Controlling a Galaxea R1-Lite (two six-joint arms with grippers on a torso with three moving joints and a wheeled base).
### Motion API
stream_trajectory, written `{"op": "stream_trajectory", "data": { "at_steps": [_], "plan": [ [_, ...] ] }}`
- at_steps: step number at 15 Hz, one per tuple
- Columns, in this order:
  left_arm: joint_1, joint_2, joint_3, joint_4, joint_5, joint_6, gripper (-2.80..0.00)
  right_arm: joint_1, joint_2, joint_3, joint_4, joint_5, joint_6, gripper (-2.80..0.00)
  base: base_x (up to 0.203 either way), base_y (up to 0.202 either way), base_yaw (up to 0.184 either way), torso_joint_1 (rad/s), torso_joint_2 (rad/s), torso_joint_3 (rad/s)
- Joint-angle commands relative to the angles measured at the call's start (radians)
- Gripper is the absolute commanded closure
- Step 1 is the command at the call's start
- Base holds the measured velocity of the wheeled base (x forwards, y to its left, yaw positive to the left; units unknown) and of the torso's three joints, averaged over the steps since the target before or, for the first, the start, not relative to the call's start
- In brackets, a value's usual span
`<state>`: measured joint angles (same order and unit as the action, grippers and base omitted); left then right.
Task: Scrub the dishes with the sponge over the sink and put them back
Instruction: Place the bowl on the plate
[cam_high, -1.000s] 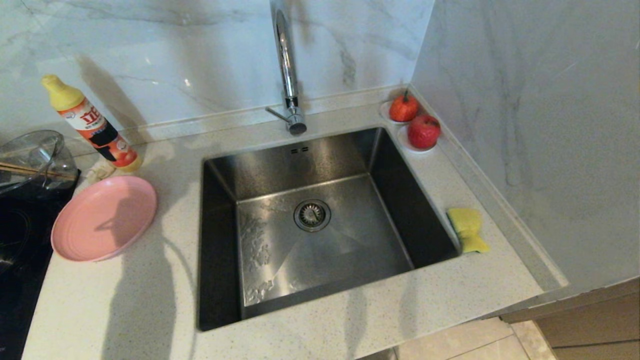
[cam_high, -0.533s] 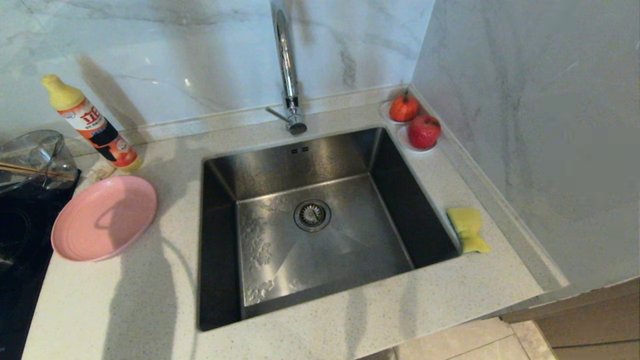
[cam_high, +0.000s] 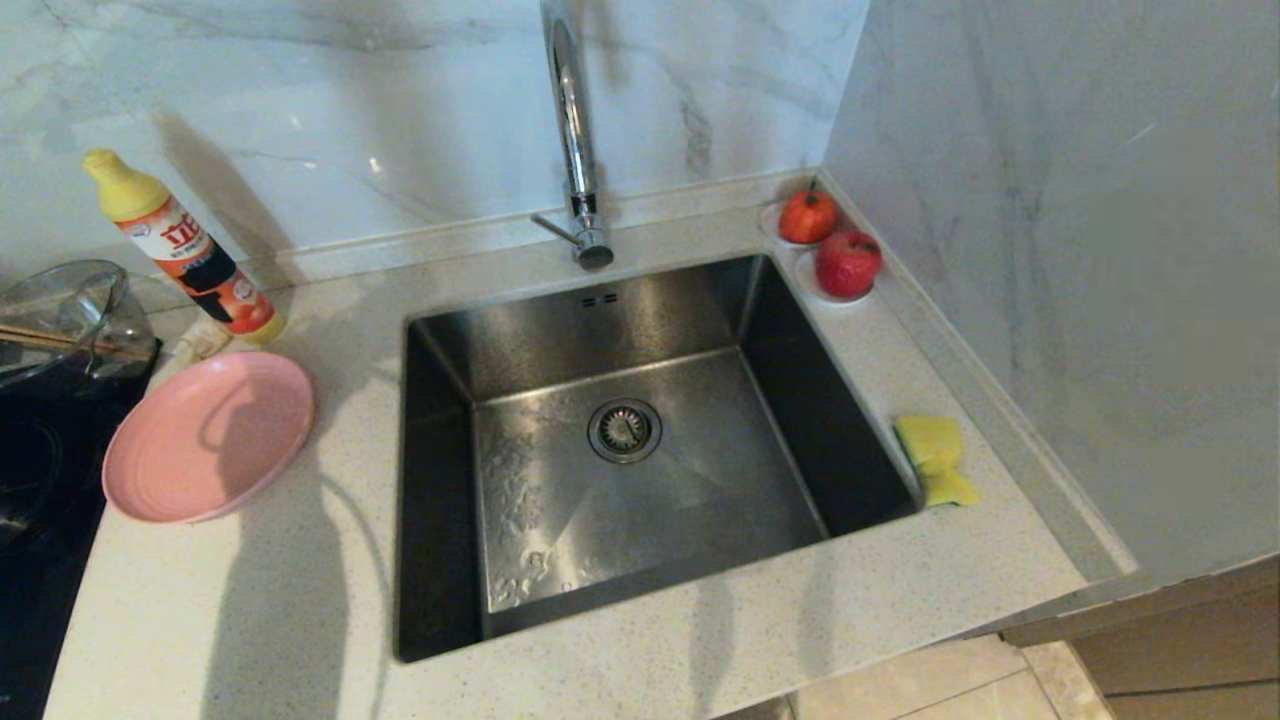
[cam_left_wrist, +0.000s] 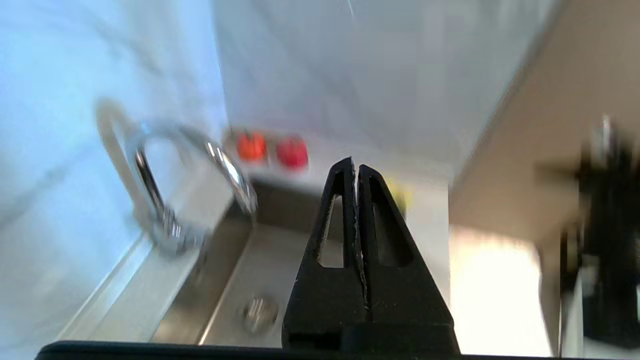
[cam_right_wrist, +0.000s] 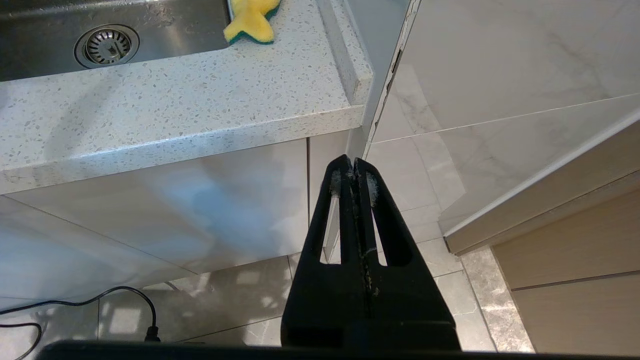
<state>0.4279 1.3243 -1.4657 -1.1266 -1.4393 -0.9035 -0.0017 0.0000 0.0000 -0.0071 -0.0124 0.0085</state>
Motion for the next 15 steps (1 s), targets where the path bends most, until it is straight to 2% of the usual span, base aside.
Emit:
{"op": "stream_trajectory", "data": {
  "at_steps": [1, 3, 5, 6, 8, 9, 10, 12, 13, 15],
  "plan": [
    [-0.03, 0.002, 0.001, 0.172, 0.145, -0.016, 0.0, 0.0, 0.002, 0.0, -0.001, -0.001, -0.001, 0.0, 0.0, 0.0, 0.0, 0.0, 0.0, 0.0],
    [-0.041, -0.004, -0.036, 0.519, 0.221, -0.023, 0.0, 0.0, 0.002, 0.0, -0.001, 0.0, -0.001, 0.0, 0.0, 0.0, 0.0, 0.0, 0.0, 0.0],
    [-0.046, -0.009, -0.138, 0.849, 0.253, -0.026, 0.0, 0.0, 0.002, 0.0, -0.001, 0.0, -0.001, 0.0, 0.0, 0.0, 0.0, 0.0, 0.0, 0.0],
    [-0.052, -0.007, -0.189, 0.956, 0.258, -0.026, 0.0, 0.0, 0.002, 0.0, -0.001, 0.0, -0.001, 0.0, 0.0, 0.0, 0.0, 0.0, 0.0, 0.0],
    [-0.072, 0.003, -0.204, 0.972, 0.264, -0.012, 0.0, 0.0, 0.002, 0.0, -0.001, -0.001, -0.001, 0.0, 0.0, 0.0, 0.0, 0.0, 0.0, 0.0],
    [-0.072, 0.002, -0.194, 0.973, 0.29, 0.048, 0.0, 0.0, 0.002, 0.0, -0.001, 0.0, -0.001, 0.0, 0.0, 0.0, 0.0, 0.0, 0.0, 0.0],
    [-0.073, 0.003, -0.183, 0.982, 0.341, 0.146, 0.0, 0.0, 0.002, 0.0, -0.001, 0.0, -0.001, 0.0, 0.0, 0.0, 0.0, 0.0, 0.0, 0.0],
    [-0.079, 0.006, -0.131, 1.002, 0.554, 0.418, 0.0, 0.0, 0.002, 0.0, -0.001, -0.001, -0.001, 0.0, 0.0, 0.0, 0.0, 0.0, 0.0, 0.0],
    [-0.082, 0.005, -0.102, 1.008, 0.672, 0.532, 0.0, 0.0, 0.002, 0.0, -0.001, 0.0, -0.001, 0.0, 0.0, 0.0, 0.0, 0.0, 0.0, 0.0],
    [-0.083, -0.009, -0.057, 1.019, 0.848, 0.669, 0.0, -0.001, 0.002, 0.0, -0.001, -0.001, -0.001, 0.0, 0.0, 0.0, 0.0, 0.0, 0.0, 0.0]
  ]
}}
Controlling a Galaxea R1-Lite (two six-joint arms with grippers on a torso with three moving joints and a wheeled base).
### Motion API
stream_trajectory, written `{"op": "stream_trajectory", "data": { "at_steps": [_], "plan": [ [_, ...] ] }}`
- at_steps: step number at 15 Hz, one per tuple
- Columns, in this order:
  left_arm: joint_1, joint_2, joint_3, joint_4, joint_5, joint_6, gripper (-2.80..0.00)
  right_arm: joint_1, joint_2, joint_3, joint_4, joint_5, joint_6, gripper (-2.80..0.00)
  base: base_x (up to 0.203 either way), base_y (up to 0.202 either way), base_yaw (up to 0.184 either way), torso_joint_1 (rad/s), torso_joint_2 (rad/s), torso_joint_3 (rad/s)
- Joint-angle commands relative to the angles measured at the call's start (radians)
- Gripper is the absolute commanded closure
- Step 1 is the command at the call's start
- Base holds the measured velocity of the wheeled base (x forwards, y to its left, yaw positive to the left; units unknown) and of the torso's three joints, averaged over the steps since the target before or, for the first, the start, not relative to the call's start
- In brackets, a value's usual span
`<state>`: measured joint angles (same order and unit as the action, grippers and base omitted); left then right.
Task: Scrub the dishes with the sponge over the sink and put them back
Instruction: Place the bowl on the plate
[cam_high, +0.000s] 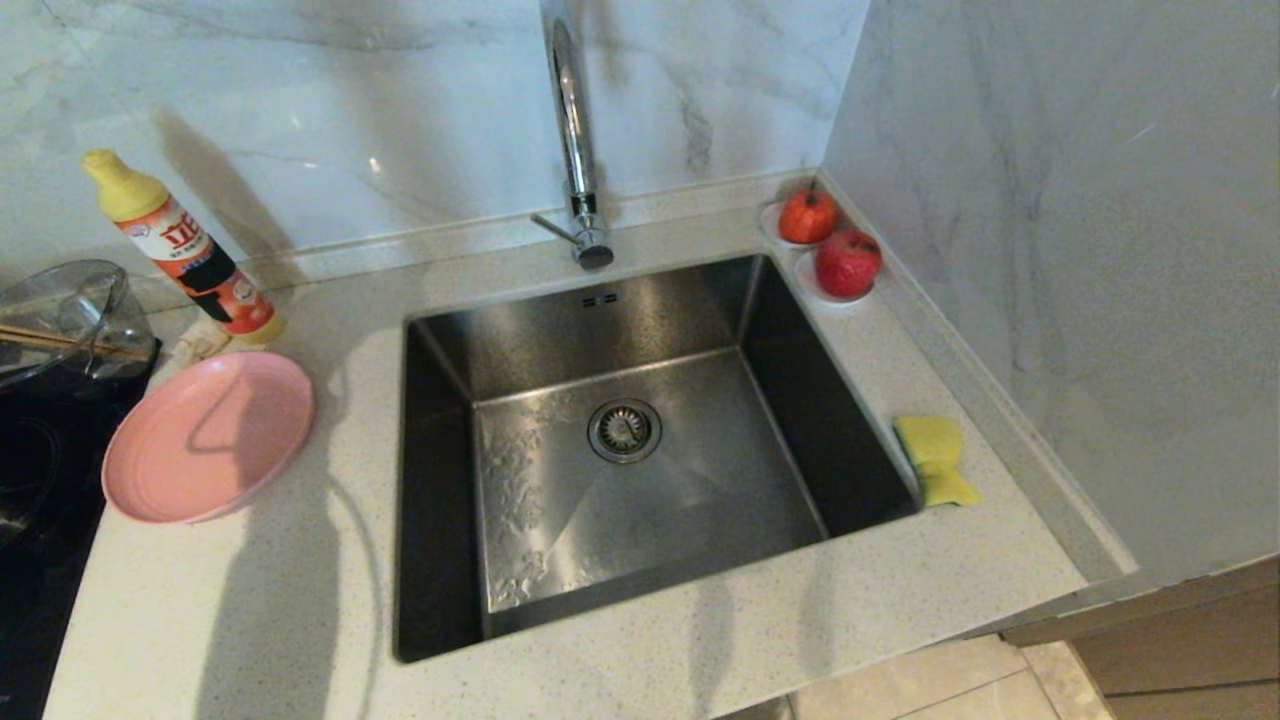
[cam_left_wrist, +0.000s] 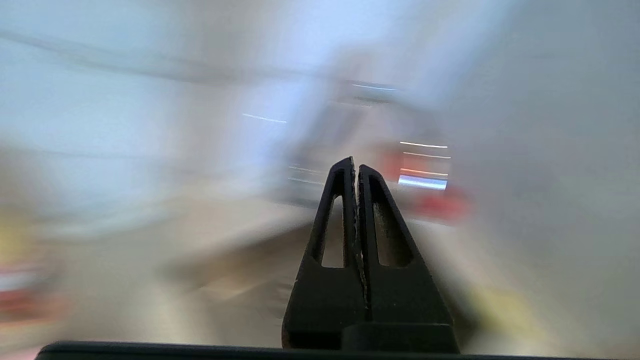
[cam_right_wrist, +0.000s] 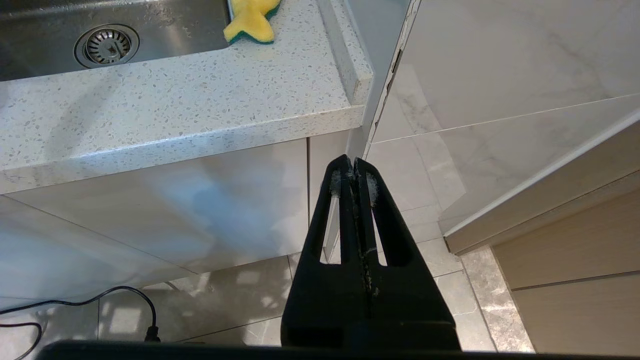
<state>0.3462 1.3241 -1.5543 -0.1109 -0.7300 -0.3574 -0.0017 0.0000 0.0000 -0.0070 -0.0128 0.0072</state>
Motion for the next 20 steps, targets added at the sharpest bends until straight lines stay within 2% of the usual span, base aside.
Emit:
{"op": "stream_trajectory", "data": {
  "at_steps": [1, 3, 4, 5, 8, 9, 13, 17, 18, 20],
  "plan": [
    [-0.001, -0.016, 0.042, 0.023, 0.241, 0.166, 0.0, 0.0, 0.002, 0.0, -0.001, 0.0, 0.0, 0.0, 0.0, 0.0, 0.0, 0.0, 0.0, 0.0],
    [0.002, -0.03, 0.053, 0.103, 0.469, 0.209, 0.0, 0.0, 0.002, 0.0, -0.001, -0.001, 0.0, 0.0, 0.0, 0.0, 0.0, 0.0, 0.0, 0.0],
    [0.006, -0.037, 0.055, 0.151, 0.546, 0.22, 0.0, 0.0, 0.002, 0.0, -0.001, 0.0, 0.0, 0.0, 0.0, 0.0, 0.0, 0.0, 0.0, 0.0],
    [0.018, -0.055, 0.062, 0.189, 0.595, 0.236, 0.0, 0.0, 0.002, 0.0, -0.001, 0.0, 0.0, 0.0, 0.0, 0.0, 0.0, 0.0, 0.0, 0.0],
    [0.095, -0.07, 0.128, 0.219, 0.672, 0.29, 0.0, 0.0, 0.002, 0.0, -0.001, 0.0, 0.0, 0.0, 0.0, 0.0, 0.0, 0.0, 0.0, 0.0],
    [0.151, -0.07, 0.149, 0.22, 0.694, 0.291, 0.0, 0.0, 0.002, 0.0, -0.001, 0.0, 0.0, 0.0, 0.0, 0.0, 0.0, 0.0, 0.0, 0.0],
    [0.337, -0.024, 0.259, 0.212, 0.723, 0.303, 0.0, 0.0, 0.002, 0.0, -0.001, 0.0, 0.0, 0.0, 0.0, 0.0, 0.0, 0.0, 0.0, 0.0],
    [0.452, 0.033, 0.402, 0.191, 0.717, 0.316, 0.0, 0.0, 0.001, 0.0, -0.001, 0.0, 0.0, 0.0, 0.0, 0.0, 0.0, 0.0, 0.0, 0.0],
    [0.492, 0.04, 0.427, 0.179, 0.695, 0.315, 0.0, 0.0, 0.002, 0.0, -0.001, 0.0, 0.0, 0.0, 0.0, 0.0, 0.0, 0.0, 0.0, 0.0],
    [0.568, 0.038, 0.484, 0.165, 0.607, 0.32, 0.0, 0.0, 0.002, 0.0, -0.001, -0.001, 0.0, 0.0, 0.0, 0.0, 0.0, 0.0, 0.0, 0.0]
  ]
}}
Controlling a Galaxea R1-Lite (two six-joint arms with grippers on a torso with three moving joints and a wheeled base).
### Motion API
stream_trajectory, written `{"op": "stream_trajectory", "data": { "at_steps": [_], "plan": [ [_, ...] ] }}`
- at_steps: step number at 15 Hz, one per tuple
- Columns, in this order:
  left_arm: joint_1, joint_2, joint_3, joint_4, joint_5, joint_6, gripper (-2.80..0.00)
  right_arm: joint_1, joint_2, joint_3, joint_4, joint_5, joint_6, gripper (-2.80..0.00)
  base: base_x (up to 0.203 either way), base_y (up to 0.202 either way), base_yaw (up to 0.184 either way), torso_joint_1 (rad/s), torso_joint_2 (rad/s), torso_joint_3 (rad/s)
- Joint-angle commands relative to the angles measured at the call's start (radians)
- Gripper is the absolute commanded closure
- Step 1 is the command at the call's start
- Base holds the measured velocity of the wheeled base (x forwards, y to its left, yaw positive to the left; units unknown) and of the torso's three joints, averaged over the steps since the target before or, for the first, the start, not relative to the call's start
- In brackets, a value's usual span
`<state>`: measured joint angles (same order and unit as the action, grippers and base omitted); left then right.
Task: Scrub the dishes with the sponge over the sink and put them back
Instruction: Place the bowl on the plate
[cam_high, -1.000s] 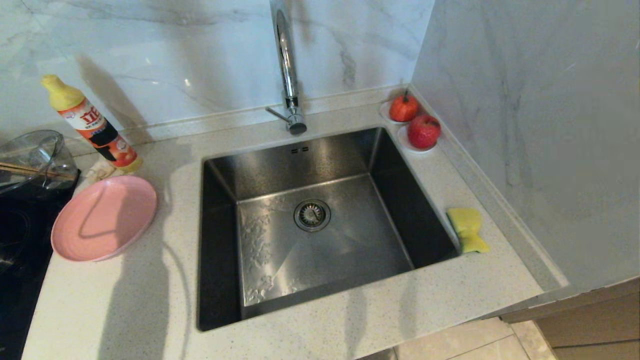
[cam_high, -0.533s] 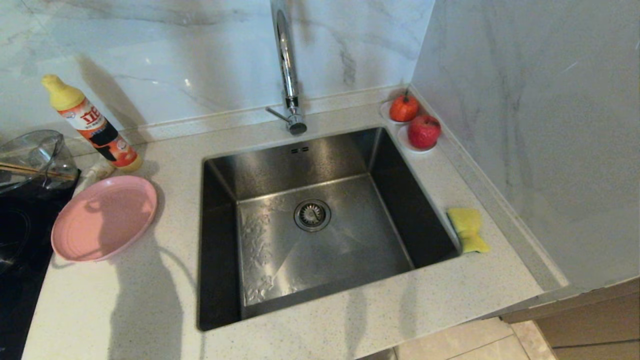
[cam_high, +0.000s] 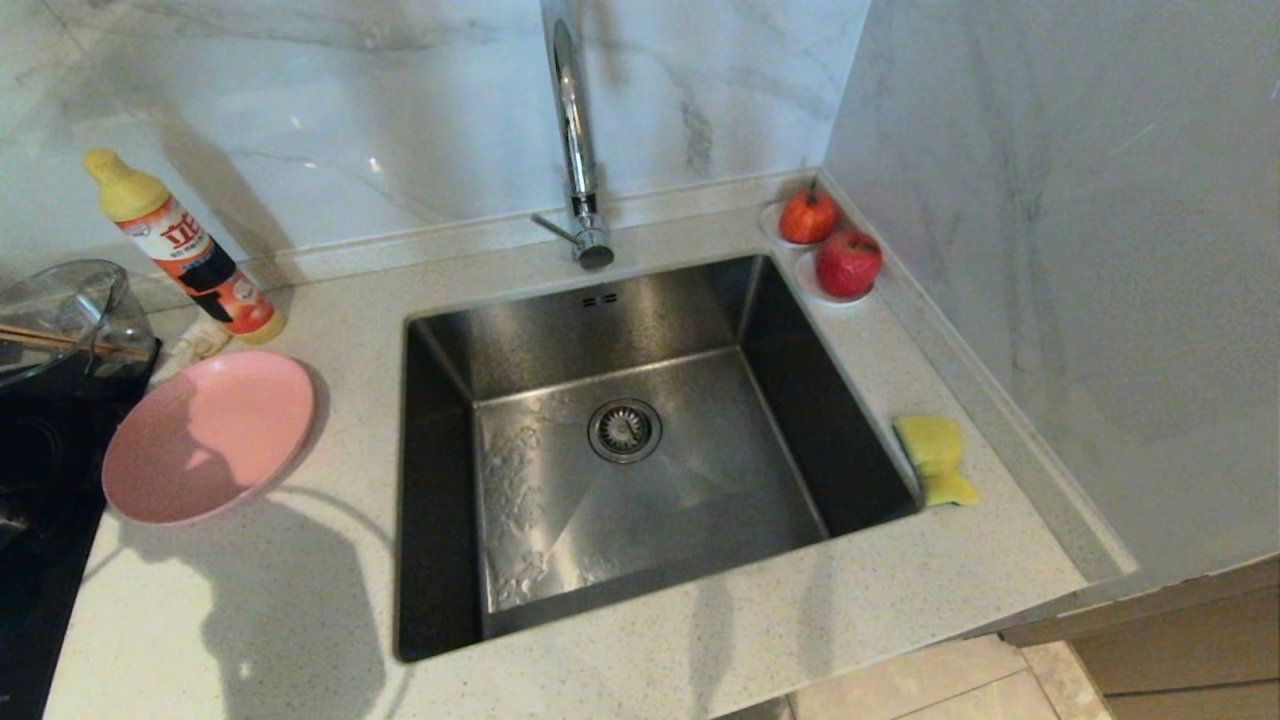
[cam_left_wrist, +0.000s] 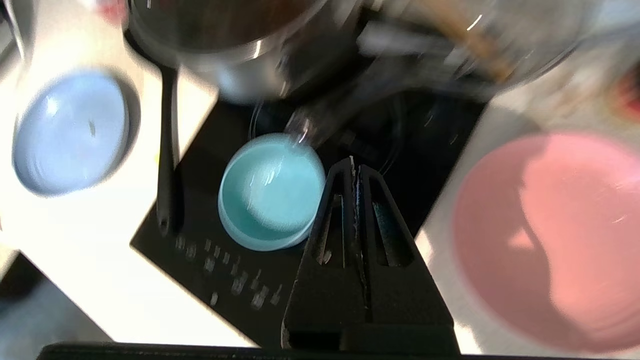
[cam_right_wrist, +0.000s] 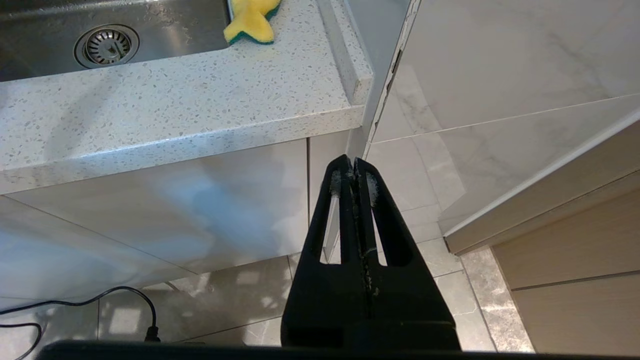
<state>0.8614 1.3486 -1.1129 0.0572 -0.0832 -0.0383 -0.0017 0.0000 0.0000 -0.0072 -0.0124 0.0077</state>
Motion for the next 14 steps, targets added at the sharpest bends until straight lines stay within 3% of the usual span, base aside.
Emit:
{"op": "stream_trajectory", "data": {
  "at_steps": [1, 9, 12, 14],
  "plan": [
    [0.071, 0.013, 0.073, -0.004, -0.055, 0.002, 0.0, 0.0, 0.002, 0.0, 0.0, 0.0, 0.0, 0.0, 0.0, 0.0, 0.0, 0.0, 0.0, 0.0],
    [0.111, -0.033, 0.222, -0.073, -0.077, 0.015, 0.0, 0.0, 0.002, 0.0, 0.0, -0.001, 0.0, 0.0, 0.0, 0.0, 0.0, 0.0, 0.0, 0.0],
    [0.128, -0.037, 0.257, -0.082, -0.128, 0.123, 0.0, 0.0, 0.002, 0.0, 0.0, 0.0, 0.001, 0.0, 0.0, 0.0, 0.0, 0.0, 0.0, 0.0],
    [0.153, -0.016, 0.236, -0.075, -0.176, 0.123, 0.0, 0.0, 0.002, 0.0, 0.0, 0.0, 0.0, 0.0, 0.0, 0.0, 0.0, 0.0, 0.0, 0.0]
  ]
}}
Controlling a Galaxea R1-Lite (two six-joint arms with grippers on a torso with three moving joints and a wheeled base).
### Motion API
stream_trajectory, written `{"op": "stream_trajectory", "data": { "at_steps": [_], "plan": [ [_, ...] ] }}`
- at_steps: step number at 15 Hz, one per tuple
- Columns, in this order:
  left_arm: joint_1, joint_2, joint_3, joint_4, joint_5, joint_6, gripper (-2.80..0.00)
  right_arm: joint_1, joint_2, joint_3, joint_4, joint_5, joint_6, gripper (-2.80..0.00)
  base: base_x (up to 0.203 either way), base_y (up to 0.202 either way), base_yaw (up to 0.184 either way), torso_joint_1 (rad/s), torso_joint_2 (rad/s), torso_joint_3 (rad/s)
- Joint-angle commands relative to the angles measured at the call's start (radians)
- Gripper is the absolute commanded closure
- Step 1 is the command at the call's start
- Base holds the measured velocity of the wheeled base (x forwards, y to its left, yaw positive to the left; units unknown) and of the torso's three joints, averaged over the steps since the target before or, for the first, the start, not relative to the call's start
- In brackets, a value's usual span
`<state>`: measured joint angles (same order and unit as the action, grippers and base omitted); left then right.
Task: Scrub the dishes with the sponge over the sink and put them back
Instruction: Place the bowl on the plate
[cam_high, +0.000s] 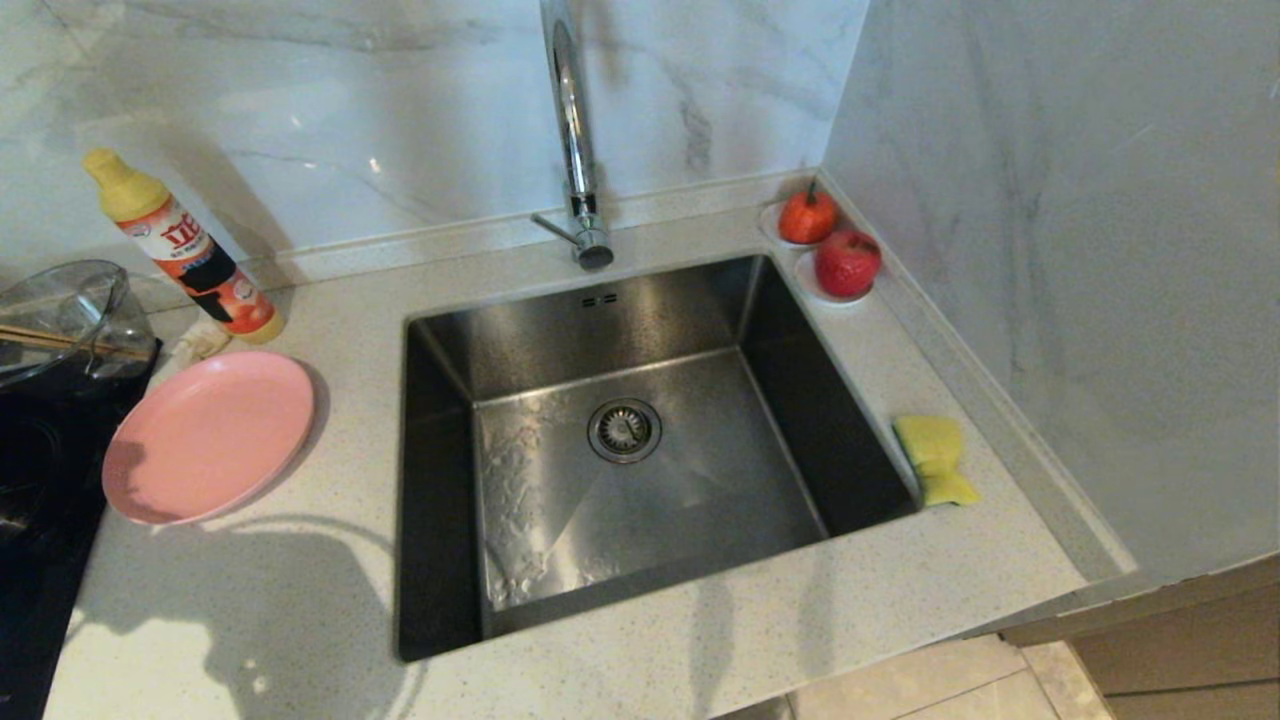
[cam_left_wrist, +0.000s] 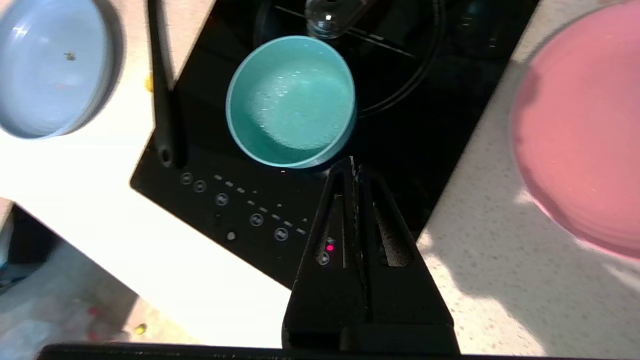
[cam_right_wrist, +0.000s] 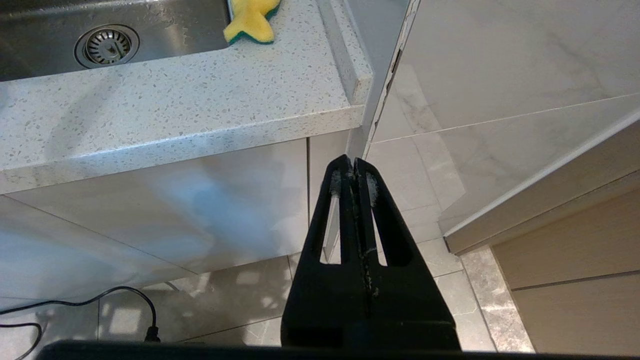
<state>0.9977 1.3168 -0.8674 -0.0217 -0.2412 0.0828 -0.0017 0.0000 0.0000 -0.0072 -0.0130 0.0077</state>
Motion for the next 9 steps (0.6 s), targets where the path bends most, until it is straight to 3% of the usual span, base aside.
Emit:
{"op": "stream_trajectory", "data": {
  "at_steps": [1, 6, 7, 9],
  "plan": [
    [0.028, 0.036, -0.015, 0.009, -0.035, 0.005, 0.0, 0.0, 0.002, 0.0, 0.0, 0.001, 0.0, 0.0, 0.0, 0.0, 0.0, 0.0, 0.0, 0.0],
    [0.074, 0.137, -0.056, 0.013, -0.084, 0.041, 0.0, 0.0, 0.002, 0.0, 0.0, 0.001, 0.0, 0.0, 0.0, 0.0, 0.0, 0.0, 0.0, 0.0],
    [0.076, 0.17, -0.065, 0.013, -0.084, 0.052, -2.8, 0.0, 0.002, 0.0, 0.0, 0.0, 0.001, 0.0, 0.0, 0.0, 0.0, 0.0, 0.0, 0.0],
    [0.077, 0.225, -0.078, 0.014, -0.087, 0.083, -2.8, 0.0, 0.002, 0.0, 0.0, -0.001, 0.0, 0.0, 0.0, 0.0, 0.0, 0.0, 0.0, 0.0]
  ]
}}
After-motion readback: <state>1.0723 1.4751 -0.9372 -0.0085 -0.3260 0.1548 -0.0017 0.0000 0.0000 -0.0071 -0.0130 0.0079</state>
